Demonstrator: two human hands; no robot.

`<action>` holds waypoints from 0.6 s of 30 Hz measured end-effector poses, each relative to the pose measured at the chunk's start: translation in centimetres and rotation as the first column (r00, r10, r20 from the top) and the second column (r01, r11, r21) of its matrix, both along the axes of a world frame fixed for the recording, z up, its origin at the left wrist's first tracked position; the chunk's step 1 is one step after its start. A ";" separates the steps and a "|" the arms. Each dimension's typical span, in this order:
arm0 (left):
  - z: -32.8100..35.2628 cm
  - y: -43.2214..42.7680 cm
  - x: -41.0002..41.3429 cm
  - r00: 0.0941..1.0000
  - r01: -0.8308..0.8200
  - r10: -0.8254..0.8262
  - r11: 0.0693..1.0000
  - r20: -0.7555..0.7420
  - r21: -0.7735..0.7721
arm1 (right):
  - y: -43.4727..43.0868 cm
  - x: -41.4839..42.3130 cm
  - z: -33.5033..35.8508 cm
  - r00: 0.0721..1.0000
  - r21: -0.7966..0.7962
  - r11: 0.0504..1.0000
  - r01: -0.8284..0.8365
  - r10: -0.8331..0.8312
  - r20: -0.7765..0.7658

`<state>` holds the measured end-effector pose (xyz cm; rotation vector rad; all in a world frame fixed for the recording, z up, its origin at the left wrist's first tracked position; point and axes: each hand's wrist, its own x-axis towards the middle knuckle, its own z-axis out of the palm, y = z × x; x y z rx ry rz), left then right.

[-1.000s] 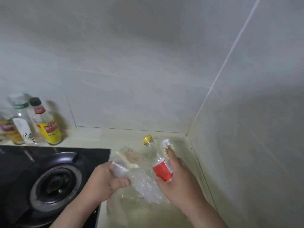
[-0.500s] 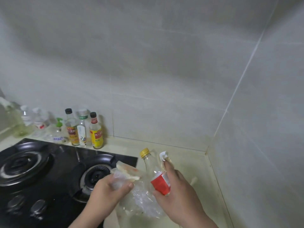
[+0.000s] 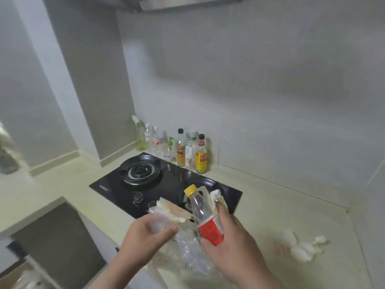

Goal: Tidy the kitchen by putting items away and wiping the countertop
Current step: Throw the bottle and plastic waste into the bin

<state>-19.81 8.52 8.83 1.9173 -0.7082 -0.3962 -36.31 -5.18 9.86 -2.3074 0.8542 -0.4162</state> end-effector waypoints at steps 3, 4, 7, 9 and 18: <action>0.8 4.5 1.0 0.994 -0.109 0.109 0.994 0.011 -0.023 | 2.9 2.7 0.8 0.994 0.010 0.994 -0.110 0.110 0.006; 1.1 6.1 1.4 0.990 -0.143 0.143 0.989 0.012 -0.035 | 3.9 3.7 1.1 0.989 0.010 0.989 -0.147 0.147 0.003; 1.6 10.4 2.7 0.973 -0.230 0.230 0.970 -0.014 -0.084 | 6.5 6.6 1.8 0.970 -0.017 0.970 -0.243 0.243 -0.018; 1.5 13.2 3.5 0.957 -0.291 0.289 0.950 -0.034 -0.110 | 8.5 8.6 2.0 0.954 -0.024 0.954 -0.300 0.299 -0.031; 0.1 26.9 11.1 0.876 -0.482 0.477 0.865 -0.070 -0.136 | 20.6 19.6 2.0 0.874 -0.013 0.876 -0.482 0.479 -0.088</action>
